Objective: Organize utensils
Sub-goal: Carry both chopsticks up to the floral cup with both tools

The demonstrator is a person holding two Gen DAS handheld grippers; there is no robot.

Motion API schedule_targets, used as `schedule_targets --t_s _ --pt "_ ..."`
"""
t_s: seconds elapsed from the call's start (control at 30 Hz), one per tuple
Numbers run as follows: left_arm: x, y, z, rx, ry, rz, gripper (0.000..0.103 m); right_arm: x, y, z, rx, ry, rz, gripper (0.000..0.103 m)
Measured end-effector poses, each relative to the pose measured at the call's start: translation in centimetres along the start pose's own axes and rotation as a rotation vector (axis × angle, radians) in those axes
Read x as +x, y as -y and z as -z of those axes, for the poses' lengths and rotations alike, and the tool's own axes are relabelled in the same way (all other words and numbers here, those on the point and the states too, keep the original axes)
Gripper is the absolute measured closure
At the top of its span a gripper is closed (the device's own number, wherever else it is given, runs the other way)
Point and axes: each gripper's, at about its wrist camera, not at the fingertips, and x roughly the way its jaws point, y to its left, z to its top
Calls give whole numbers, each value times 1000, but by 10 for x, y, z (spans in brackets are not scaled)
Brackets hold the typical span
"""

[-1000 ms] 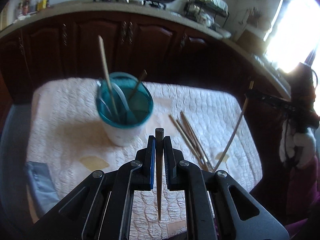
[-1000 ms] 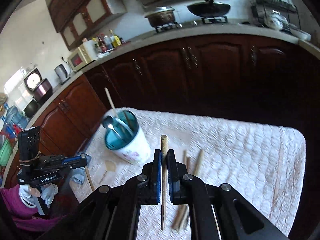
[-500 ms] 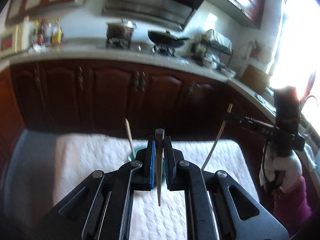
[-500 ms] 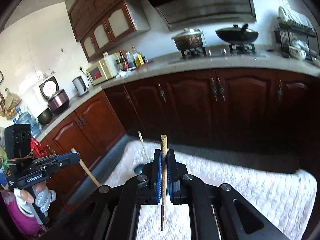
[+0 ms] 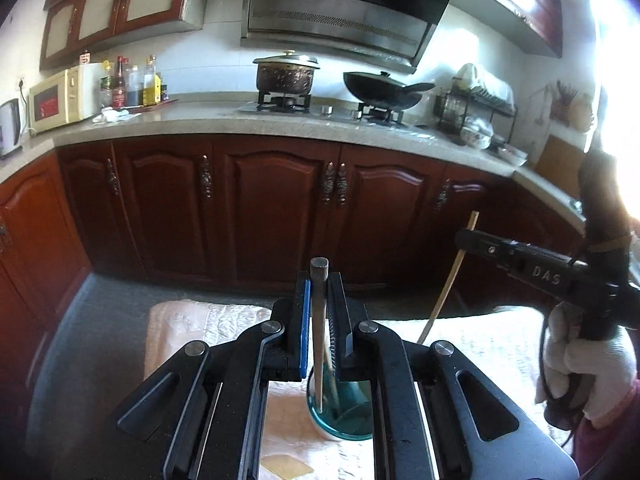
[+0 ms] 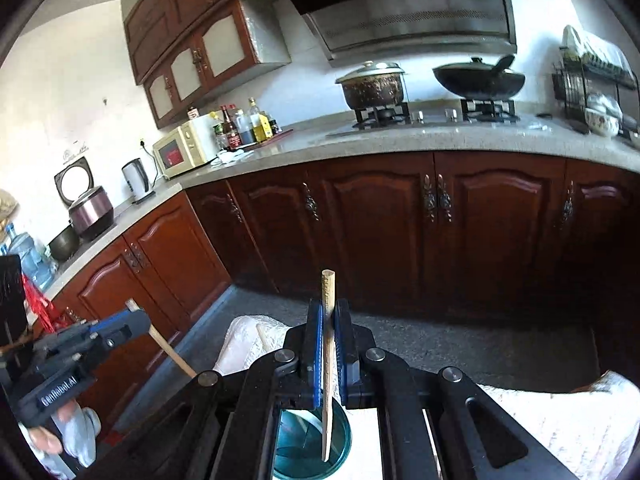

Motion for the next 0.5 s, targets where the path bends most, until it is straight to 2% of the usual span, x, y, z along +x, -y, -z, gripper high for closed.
schedule_targets --t_s 0.1,0.5 --pt "10 2 11 -1 -21 -5 96 7 3 8 -3 6 9 98" --pt "37 7 52 -21 -120 -8 96 43 26 56 60 -153 -31 98"
